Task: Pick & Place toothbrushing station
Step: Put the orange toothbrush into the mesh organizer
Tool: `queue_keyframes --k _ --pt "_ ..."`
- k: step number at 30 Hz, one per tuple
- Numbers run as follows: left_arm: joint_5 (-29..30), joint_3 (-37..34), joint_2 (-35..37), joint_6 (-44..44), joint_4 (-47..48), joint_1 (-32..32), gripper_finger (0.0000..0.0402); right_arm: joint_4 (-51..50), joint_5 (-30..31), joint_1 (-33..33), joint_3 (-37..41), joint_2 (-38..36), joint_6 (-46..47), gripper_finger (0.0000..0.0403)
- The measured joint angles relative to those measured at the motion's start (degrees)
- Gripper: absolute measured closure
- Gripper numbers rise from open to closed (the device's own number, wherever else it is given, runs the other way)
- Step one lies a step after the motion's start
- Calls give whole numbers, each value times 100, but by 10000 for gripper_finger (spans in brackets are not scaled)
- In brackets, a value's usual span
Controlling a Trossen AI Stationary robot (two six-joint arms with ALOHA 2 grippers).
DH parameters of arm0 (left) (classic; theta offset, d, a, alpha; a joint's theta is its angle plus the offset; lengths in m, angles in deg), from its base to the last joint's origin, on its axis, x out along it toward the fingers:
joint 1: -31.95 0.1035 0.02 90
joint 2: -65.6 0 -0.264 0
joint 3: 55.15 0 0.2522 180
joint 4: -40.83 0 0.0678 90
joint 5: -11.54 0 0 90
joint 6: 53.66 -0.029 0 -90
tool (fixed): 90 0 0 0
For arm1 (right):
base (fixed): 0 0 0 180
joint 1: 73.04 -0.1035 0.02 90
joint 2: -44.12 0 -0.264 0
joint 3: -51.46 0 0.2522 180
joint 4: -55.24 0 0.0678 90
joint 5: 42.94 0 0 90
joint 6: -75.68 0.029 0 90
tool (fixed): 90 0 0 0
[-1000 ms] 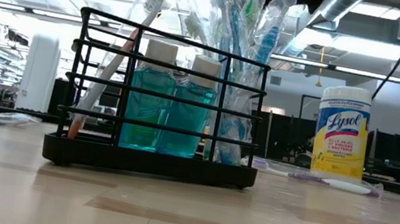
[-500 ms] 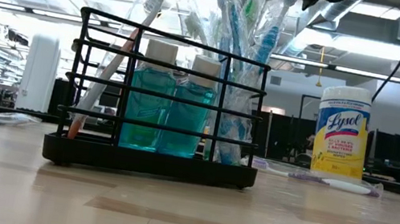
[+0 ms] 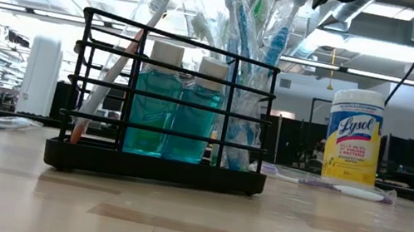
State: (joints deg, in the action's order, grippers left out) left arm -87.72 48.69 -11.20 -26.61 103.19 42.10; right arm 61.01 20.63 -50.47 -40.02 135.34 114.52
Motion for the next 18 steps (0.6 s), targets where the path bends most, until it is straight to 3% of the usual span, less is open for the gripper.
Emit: queue_keyframes --k 5,8,12,18 --pt "157 0 60 -120 52 83 401 6 -26 -2 0 0 1 340" --pt "200 -4 166 -147 143 234 401 65 -225 2 0 -9 -4 356" --pt "236 2 195 -185 259 371 401 70 -505 0 0 -7 18 329" --pt "227 2 212 -256 255 402 401 101 -361 11 0 -4 18 244"
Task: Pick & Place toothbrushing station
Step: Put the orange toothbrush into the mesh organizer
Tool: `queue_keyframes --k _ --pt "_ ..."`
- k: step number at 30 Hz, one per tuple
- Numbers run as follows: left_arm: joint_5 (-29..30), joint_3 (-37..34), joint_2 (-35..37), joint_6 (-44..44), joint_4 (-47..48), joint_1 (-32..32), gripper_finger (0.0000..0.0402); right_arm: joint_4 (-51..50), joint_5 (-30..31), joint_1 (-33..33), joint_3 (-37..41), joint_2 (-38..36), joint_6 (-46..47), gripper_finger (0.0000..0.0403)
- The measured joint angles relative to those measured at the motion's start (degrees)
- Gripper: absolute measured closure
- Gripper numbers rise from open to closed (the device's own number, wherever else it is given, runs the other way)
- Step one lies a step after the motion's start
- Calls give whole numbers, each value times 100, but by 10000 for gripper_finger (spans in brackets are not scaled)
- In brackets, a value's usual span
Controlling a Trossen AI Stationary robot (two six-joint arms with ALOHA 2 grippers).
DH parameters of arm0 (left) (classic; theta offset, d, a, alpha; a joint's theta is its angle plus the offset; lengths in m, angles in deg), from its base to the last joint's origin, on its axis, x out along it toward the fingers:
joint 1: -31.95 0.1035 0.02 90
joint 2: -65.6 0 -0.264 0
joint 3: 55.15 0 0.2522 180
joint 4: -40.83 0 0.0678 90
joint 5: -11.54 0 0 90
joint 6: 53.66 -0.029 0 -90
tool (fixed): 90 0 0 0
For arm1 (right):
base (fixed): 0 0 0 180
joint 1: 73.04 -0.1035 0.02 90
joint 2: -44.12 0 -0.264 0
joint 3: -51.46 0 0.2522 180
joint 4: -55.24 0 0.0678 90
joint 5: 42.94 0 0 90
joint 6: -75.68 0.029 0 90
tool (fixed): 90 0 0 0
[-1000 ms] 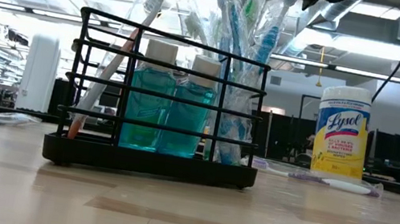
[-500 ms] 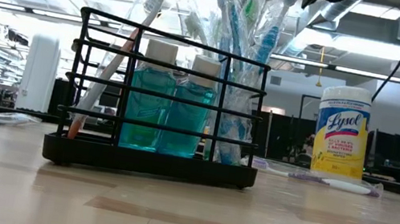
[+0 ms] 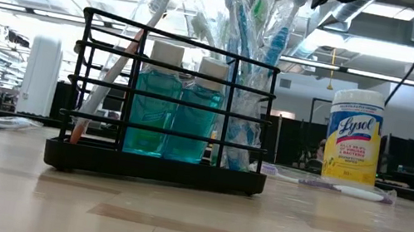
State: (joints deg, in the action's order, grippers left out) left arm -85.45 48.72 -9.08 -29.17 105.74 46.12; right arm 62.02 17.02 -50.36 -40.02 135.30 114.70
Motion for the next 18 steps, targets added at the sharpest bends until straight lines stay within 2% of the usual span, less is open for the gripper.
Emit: queue_keyframes --k 3,7,15,18 --pt "9 0 0 -8 18 0 401 87 13 5 0 4 2 214" --pt "107 0 44 -39 193 138 401 -7 9 -6 0 4 0 194" --pt "358 -119 28 -181 2574 92 401 -350 -189 -7 2 5 -136 203" --pt "30 -198 135 -217 3247 91 401 -487 -297 -8 2 5 -175 210"
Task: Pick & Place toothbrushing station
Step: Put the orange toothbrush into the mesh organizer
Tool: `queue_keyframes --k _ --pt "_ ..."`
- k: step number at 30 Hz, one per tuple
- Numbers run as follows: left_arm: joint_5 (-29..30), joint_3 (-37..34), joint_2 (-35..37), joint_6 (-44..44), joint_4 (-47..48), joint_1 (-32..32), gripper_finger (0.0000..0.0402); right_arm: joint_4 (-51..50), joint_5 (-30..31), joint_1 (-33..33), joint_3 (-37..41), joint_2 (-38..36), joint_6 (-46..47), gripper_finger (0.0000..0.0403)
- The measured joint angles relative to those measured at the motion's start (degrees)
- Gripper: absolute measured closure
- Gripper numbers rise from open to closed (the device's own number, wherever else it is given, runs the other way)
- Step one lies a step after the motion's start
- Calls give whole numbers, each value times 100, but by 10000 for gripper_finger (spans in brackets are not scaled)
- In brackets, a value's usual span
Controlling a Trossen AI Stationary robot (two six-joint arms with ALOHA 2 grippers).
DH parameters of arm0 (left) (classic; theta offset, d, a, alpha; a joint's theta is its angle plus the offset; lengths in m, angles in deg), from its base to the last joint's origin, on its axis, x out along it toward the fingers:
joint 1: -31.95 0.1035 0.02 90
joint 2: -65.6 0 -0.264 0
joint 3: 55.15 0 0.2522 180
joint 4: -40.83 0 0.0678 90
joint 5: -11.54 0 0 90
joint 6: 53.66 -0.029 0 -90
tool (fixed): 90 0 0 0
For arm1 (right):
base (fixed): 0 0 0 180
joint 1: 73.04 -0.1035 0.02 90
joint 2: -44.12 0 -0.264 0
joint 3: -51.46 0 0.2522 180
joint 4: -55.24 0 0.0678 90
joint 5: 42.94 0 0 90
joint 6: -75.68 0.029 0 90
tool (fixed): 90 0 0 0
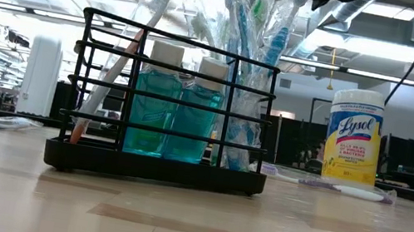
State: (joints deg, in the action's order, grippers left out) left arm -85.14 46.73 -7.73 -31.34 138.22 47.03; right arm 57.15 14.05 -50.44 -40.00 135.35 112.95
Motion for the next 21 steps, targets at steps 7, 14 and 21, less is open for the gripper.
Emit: queue_keyframes --k 7,14,21 --pt "-1541 -55 149 -144 632 -154 401 -186 -166 146 0 -1 -83 213" --pt "-2369 -59 -309 802 620 -710 401 -193 -173 259 0 -1 -132 212" --pt "-3874 -253 -897 1346 624 -1553 401 -191 -391 356 0 -1 -299 214"
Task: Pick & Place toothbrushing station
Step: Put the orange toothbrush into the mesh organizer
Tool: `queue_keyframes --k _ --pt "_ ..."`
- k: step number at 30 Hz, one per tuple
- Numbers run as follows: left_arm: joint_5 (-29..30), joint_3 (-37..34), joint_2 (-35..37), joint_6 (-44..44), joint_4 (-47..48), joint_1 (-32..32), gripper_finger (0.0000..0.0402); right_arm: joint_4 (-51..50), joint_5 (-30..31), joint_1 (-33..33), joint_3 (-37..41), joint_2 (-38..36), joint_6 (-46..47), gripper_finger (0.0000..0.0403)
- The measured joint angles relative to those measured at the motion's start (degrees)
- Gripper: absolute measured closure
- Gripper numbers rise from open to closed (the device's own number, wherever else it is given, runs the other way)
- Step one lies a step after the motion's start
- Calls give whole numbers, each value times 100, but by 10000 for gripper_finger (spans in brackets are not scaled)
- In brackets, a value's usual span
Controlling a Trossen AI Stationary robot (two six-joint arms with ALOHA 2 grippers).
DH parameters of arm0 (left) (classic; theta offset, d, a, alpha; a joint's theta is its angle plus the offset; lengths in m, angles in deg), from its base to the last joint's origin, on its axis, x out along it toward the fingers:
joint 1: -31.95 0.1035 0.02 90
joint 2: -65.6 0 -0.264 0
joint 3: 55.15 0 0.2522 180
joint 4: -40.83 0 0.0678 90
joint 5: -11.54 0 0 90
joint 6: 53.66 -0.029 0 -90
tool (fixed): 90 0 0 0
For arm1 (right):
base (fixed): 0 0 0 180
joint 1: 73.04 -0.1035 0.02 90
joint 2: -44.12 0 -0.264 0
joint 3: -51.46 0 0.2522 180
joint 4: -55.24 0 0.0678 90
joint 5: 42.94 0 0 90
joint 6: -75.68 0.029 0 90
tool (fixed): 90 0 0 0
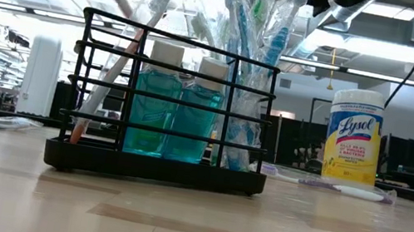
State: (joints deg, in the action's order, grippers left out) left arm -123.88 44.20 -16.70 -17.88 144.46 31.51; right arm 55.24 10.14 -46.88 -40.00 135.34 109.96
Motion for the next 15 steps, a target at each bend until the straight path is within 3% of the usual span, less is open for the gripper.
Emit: queue_keyframes --k 8,15 --pt "-1383 -23 -492 663 17 -764 401 11 -351 13 0 0 -192 214" --pt "-1501 -23 -829 666 -153 -738 401 18 -571 6 0 0 -299 216"
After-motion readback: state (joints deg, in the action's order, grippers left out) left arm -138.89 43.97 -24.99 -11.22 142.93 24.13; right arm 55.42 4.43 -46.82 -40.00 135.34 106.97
